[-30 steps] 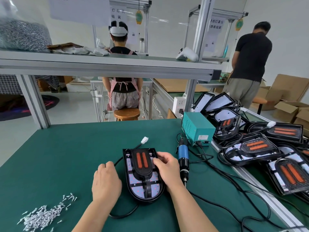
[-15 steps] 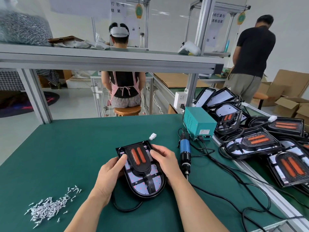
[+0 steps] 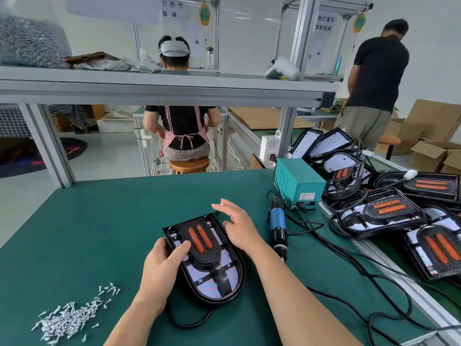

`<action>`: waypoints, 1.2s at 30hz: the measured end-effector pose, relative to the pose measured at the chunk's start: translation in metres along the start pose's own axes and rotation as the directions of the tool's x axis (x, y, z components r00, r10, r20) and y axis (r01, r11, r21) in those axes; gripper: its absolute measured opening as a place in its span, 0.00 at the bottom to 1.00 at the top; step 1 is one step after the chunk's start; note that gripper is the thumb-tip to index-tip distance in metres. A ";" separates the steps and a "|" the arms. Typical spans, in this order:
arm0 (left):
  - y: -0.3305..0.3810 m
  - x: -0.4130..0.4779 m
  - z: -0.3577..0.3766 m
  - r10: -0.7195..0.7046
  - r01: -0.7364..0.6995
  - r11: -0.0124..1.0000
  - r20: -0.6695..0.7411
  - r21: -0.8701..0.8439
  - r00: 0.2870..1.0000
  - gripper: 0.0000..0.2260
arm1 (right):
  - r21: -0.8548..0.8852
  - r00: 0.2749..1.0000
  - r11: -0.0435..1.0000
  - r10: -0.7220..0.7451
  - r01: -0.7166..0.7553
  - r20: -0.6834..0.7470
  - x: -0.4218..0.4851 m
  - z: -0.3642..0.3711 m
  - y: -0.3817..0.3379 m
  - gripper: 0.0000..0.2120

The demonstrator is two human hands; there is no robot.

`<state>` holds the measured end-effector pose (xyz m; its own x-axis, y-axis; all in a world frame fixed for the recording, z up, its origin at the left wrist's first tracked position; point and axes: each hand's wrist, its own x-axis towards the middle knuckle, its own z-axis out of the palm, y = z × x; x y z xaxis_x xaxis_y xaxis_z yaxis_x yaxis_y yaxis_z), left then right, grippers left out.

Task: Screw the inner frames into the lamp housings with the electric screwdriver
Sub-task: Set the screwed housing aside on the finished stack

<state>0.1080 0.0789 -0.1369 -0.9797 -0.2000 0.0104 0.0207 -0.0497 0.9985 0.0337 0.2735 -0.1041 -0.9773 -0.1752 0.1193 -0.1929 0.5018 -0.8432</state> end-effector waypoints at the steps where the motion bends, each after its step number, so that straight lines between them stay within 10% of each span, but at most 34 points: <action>1: -0.001 0.000 0.000 0.004 -0.004 1.000 0.000 -0.001 1.000 0.25 | -0.080 0.998 0.997 0.005 -0.001 0.058 0.006 -0.003 -0.001 0.31; 5: -0.002 0.001 0.002 -0.003 0.004 1.000 0.024 -0.021 1.000 0.22 | -0.301 0.980 0.954 0.061 0.000 0.192 0.026 -0.010 0.005 0.24; 11: 0.003 0.002 0.004 0.005 -0.005 0.999 0.019 -0.035 1.000 0.15 | -0.360 0.998 0.932 -0.054 0.043 -0.019 0.028 0.001 0.020 0.07; 17: 0.004 0.000 0.003 0.007 -0.006 0.999 0.017 -0.038 1.000 0.15 | -0.306 0.981 0.933 -0.181 0.192 0.064 0.032 0.006 0.018 0.26; 21: 0.006 -0.002 0.003 0.000 0.000 0.999 0.008 -0.051 1.000 0.16 | -0.285 0.982 0.958 0.011 0.045 0.190 0.043 0.006 0.011 0.20; 26: 0.008 -0.003 0.004 -0.011 0.010 0.999 -0.009 -0.046 1.000 0.22 | -0.509 0.977 0.837 -0.135 0.203 0.167 0.044 0.007 0.004 0.08; 31: 0.008 -0.003 0.003 -0.013 0.012 0.999 -0.029 -0.045 0.999 0.24 | -0.651 0.970 0.730 -0.241 0.209 0.040 0.033 0.001 -0.008 0.17; 36: 0.007 -0.003 0.002 -0.011 0.009 0.999 -0.040 -0.046 0.999 0.22 | -0.495 0.992 0.866 -0.015 0.077 0.128 0.021 -0.010 -0.012 0.16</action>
<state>0.1106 0.0811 -0.1295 -0.9712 -0.2384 -0.0023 0.0214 -0.0966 0.9951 0.0144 0.2719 -0.0859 -0.9548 -0.2901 0.0641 -0.2862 0.8398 -0.4614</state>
